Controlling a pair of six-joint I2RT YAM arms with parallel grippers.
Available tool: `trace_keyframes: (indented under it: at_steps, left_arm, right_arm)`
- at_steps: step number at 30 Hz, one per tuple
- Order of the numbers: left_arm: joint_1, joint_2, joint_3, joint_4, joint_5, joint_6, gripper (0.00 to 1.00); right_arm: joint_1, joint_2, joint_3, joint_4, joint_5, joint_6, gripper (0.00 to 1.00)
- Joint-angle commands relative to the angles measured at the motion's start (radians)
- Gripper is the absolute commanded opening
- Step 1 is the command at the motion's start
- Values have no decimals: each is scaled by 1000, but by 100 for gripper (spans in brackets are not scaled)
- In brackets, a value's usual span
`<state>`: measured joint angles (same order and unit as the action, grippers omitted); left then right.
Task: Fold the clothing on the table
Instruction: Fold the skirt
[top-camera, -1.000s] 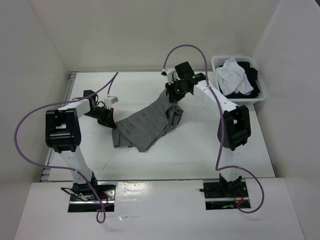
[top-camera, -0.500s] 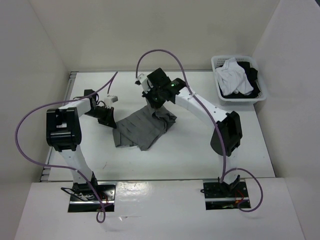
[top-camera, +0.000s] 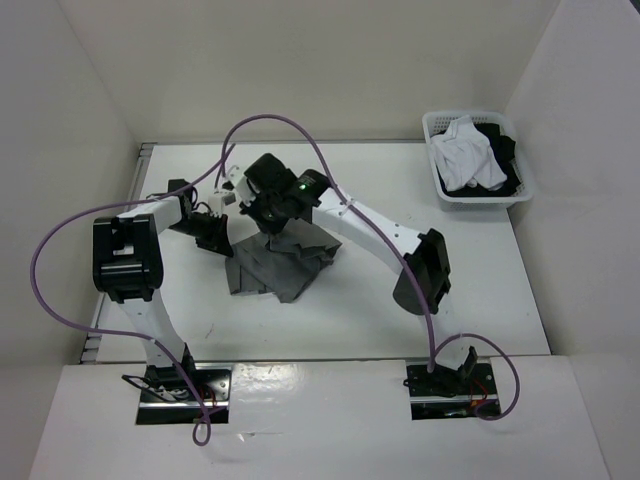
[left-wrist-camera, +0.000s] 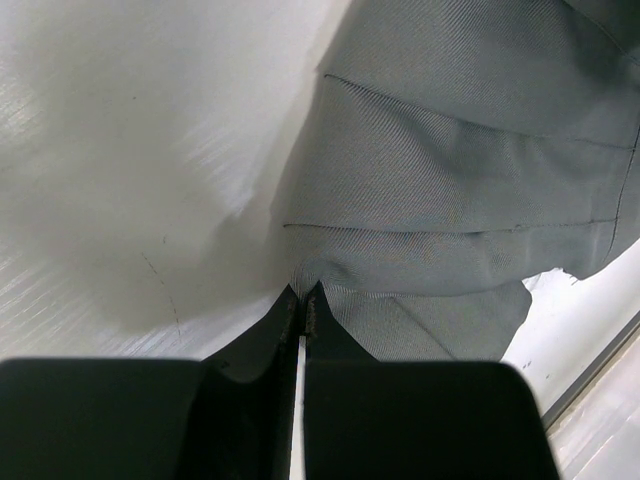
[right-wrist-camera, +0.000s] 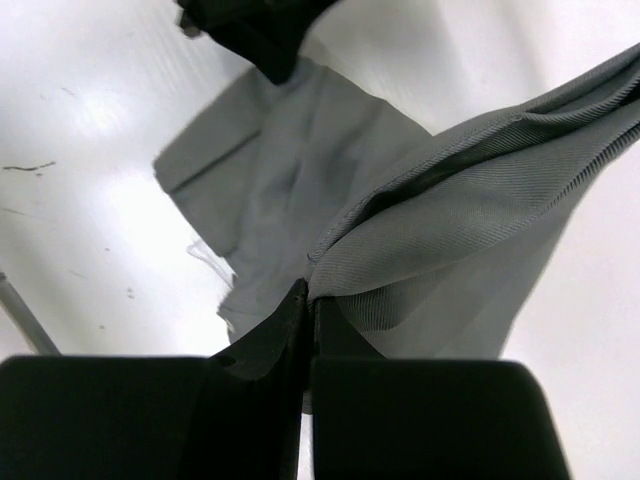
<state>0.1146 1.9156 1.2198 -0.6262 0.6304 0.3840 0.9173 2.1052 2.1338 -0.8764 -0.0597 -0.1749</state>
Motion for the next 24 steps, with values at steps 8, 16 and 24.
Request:
trace_keyframes:
  at_steps: [8, 16, 24]
  left_arm:
    - [-3, 2, 14, 0, 52, -17, 0]
    - [-3, 2, 14, 0, 61, -17, 0]
    - [-3, 2, 14, -9, 61, -17, 0]
  right_arm:
    - [133, 81, 103, -52, -55, 22, 0]
    - [155, 124, 112, 3, -114, 52, 22]
    - [137, 124, 214, 44, -254, 84, 77]
